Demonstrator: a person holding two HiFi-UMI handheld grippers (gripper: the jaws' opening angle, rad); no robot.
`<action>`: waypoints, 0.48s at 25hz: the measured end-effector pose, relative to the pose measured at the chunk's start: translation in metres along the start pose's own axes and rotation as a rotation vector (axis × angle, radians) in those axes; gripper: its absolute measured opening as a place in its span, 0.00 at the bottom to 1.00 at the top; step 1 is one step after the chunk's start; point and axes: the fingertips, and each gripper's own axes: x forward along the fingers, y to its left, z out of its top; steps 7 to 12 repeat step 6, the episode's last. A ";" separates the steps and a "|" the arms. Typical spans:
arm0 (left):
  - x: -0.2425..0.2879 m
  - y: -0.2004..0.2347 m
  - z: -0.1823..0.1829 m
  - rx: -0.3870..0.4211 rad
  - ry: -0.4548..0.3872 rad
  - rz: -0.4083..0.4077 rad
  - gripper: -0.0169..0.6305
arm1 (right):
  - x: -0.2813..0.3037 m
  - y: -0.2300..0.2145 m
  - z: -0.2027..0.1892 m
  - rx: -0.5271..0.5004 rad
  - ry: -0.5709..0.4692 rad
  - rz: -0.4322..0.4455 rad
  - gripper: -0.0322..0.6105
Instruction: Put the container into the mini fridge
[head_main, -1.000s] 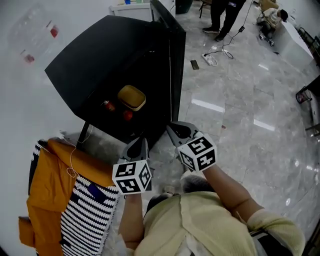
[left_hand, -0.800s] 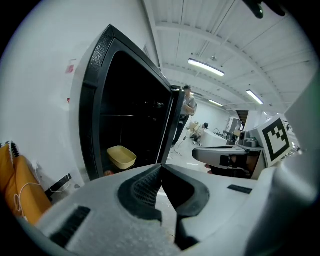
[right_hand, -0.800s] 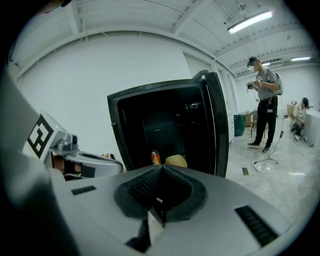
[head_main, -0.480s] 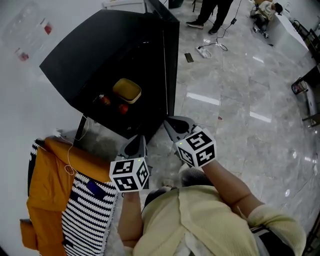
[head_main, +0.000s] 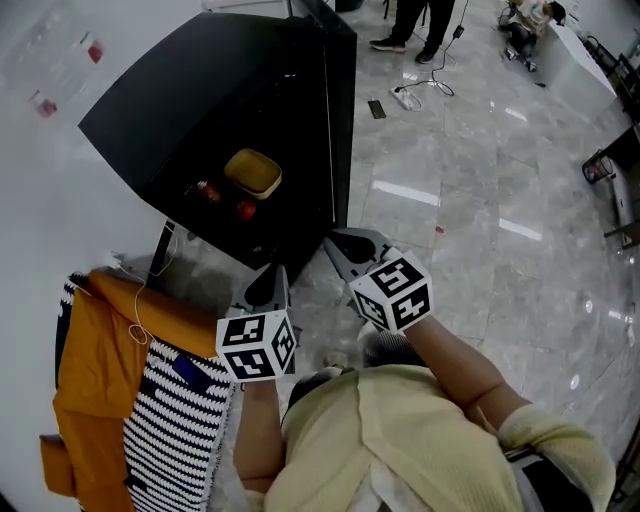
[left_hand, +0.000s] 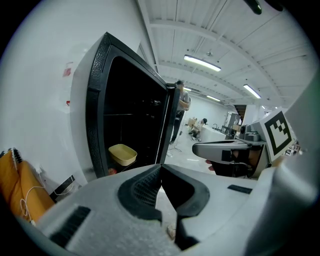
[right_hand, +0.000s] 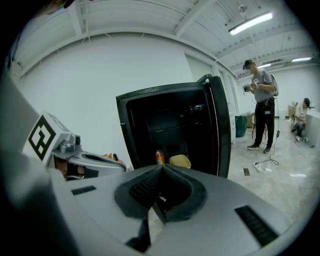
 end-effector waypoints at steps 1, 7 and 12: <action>-0.001 0.001 0.000 0.001 -0.001 0.003 0.06 | -0.001 0.001 0.001 -0.003 -0.001 0.002 0.10; -0.005 0.005 0.008 0.013 -0.011 0.014 0.06 | 0.000 0.005 0.006 -0.012 -0.010 0.006 0.10; -0.005 0.005 0.008 0.013 -0.011 0.014 0.06 | 0.000 0.005 0.006 -0.012 -0.010 0.006 0.10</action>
